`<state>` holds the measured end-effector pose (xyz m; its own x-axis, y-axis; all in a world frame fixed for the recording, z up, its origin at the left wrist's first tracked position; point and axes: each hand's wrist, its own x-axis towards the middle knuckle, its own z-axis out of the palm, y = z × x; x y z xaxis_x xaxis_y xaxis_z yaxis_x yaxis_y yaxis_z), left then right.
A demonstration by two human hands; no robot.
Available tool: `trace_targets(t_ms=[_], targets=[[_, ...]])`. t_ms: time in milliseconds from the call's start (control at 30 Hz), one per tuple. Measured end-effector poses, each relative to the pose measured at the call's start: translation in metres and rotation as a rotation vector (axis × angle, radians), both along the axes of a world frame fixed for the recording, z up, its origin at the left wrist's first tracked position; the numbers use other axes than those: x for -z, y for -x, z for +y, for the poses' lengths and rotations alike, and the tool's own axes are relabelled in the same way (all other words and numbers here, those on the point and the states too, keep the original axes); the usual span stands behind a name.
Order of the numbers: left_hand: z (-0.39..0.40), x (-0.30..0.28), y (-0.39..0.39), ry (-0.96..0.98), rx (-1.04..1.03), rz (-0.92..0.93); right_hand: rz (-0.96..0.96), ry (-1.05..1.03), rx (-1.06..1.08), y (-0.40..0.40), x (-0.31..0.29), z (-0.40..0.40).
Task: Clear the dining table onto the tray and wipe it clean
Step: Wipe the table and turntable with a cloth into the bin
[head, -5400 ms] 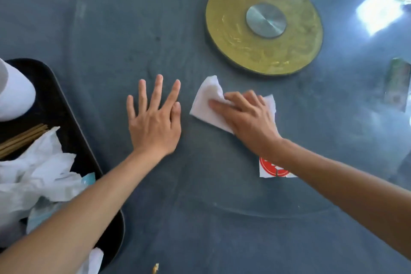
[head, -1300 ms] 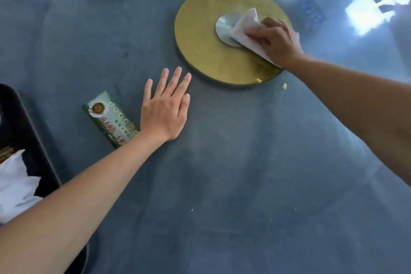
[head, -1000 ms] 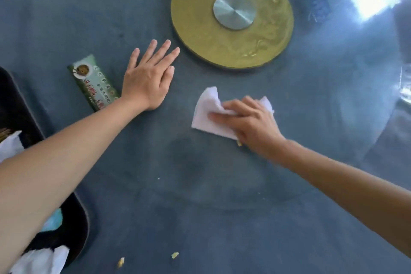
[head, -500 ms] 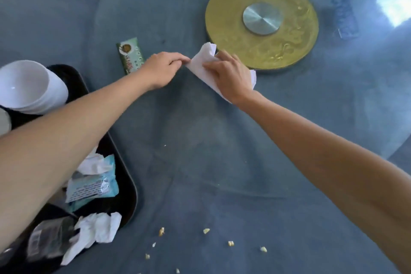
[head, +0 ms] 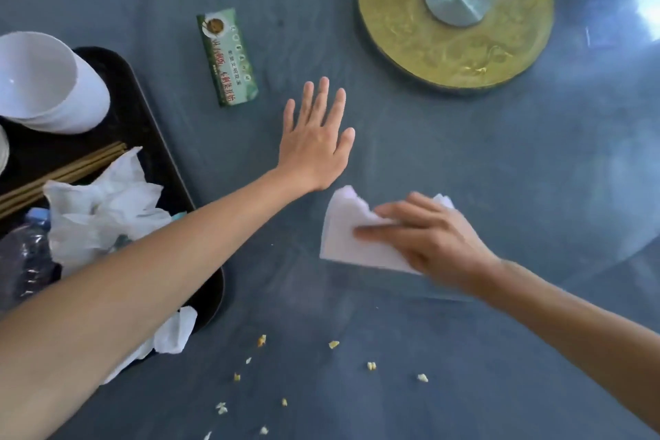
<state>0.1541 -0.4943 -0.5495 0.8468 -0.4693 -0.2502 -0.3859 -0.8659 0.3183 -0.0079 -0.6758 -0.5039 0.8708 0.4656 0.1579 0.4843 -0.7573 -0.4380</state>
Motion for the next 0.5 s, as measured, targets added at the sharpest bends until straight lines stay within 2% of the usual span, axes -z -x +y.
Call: trace_targets(t_ms=[100, 200, 300, 433, 500], targets=[[-0.005, 0.013, 0.010, -0.054, -0.035, -0.158, -0.072, 0.023, 0.476, -0.061, 0.007, -0.045], [-0.001, 0.018, 0.008, -0.059, -0.020, -0.211, -0.085, 0.074, 0.682, -0.075, 0.031, -0.040], [-0.002, 0.021, 0.002, -0.032, 0.000, -0.216, -0.136, 0.094, 0.497, -0.029, 0.046, 0.002], [0.006, 0.022, -0.002, -0.023, -0.004, -0.220, 0.010, -0.015, 0.124, 0.057, 0.050, 0.063], [0.009, 0.019, -0.009, -0.021, 0.013, -0.206, 0.048, -0.056, 0.008, 0.075, 0.047, 0.072]])
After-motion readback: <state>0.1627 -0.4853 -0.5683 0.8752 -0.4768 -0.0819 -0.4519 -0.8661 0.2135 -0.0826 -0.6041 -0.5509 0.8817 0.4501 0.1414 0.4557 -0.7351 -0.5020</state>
